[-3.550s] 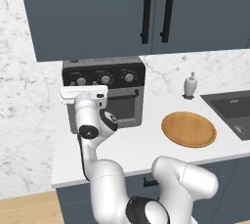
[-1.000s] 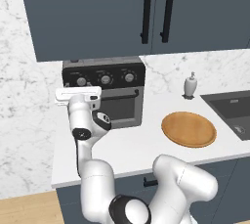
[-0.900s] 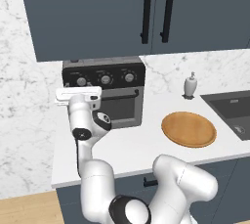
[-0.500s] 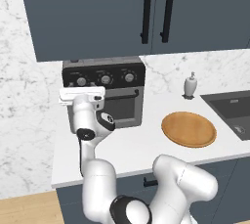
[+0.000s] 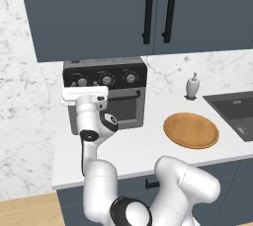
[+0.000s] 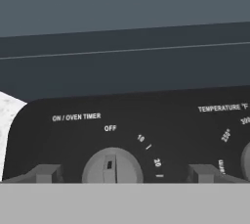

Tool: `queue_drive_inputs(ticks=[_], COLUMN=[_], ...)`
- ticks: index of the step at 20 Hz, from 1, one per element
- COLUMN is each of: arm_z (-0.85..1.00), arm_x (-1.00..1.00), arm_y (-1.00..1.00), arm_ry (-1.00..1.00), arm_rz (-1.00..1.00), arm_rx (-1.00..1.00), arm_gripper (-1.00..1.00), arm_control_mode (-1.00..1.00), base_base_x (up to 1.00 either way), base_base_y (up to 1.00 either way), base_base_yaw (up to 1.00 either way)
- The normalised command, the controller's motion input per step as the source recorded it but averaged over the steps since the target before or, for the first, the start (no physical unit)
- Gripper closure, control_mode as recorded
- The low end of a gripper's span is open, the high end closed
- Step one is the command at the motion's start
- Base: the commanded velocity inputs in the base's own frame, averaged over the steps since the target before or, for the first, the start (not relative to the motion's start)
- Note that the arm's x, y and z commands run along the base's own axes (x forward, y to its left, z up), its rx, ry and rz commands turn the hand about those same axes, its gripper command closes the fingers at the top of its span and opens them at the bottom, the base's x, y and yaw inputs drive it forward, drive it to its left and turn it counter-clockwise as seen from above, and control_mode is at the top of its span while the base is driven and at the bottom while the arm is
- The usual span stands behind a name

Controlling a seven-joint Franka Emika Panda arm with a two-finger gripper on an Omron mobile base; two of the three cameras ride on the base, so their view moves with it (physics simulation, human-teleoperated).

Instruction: Pick up the kebab skewer and baguette bread, and place them inside the toaster oven. Close the toaster oven door and start by setting the timer.

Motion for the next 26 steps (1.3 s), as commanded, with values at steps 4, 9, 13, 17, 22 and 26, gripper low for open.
queue_drive_inputs(ticks=[4,9,13,17,22,26], arm_z=[0.08,0.0,0.0,0.0,0.0,0.0], arm_x=[0.0,0.0,0.0,0.0,0.0,0.0], arm_y=[0.0,0.0,0.01,0.03,0.09,0.0], arm_ry=[-0.05,-0.04,-0.02,0.0,0.0,0.0], arm_rz=[0.0,0.0,0.0,0.0,0.0,0.0], arm_rx=[0.0,0.0,0.0,0.0,0.0,0.0], arm_gripper=[-1.0,-1.0,-1.0,-1.0,-1.0,-1.0], arm_control_mode=[-1.0,-1.0,-1.0,-1.0,-1.0,-1.0], base_base_x=[0.0,0.0,0.0,0.0,0.0,0.0], base_base_y=[0.0,0.0,0.0,0.0,0.0,0.0], base_base_yaw=[0.0,0.0,0.0,0.0,0.0,0.0])
